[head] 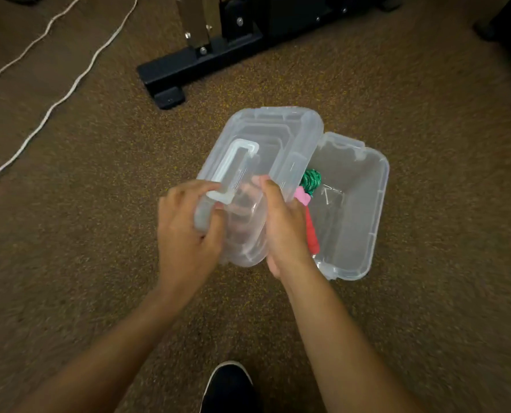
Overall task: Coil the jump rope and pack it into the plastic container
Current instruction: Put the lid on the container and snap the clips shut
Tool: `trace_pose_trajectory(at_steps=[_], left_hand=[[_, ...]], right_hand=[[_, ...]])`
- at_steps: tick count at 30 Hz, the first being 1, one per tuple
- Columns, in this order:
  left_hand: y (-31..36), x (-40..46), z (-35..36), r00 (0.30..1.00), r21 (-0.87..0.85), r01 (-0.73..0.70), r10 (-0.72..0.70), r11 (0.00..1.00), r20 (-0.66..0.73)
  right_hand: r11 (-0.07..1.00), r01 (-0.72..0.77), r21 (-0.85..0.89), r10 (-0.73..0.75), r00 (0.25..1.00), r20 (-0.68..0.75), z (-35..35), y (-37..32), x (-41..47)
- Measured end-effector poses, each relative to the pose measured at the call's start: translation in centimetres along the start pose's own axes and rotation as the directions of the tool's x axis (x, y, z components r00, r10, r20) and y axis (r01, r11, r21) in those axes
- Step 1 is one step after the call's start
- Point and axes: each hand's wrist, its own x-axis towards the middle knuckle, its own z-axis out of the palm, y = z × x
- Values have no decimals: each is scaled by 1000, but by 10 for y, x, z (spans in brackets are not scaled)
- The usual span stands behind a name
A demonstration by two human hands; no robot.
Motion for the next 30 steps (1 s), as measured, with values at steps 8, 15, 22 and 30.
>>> trace_pose_trajectory(at_steps=[8, 15, 22, 30], left_hand=[[-24, 26, 24, 930, 101, 148, -174, 984, 325], [-9, 25, 51, 903, 18, 238, -228, 971, 364], [-2, 22, 56, 827, -155, 421, -308, 894, 469], [5, 19, 58, 682, -258, 595, -309, 761, 662]], right_hand=[[954, 211, -214, -255, 944, -207, -74, -20, 11], [782, 185, -595, -461, 814, -353, -112, -29, 0], [720, 50, -692, -445, 798, -405, -136, -12, 5], [798, 72, -598, -403, 801, -442, -148, -13, 11]])
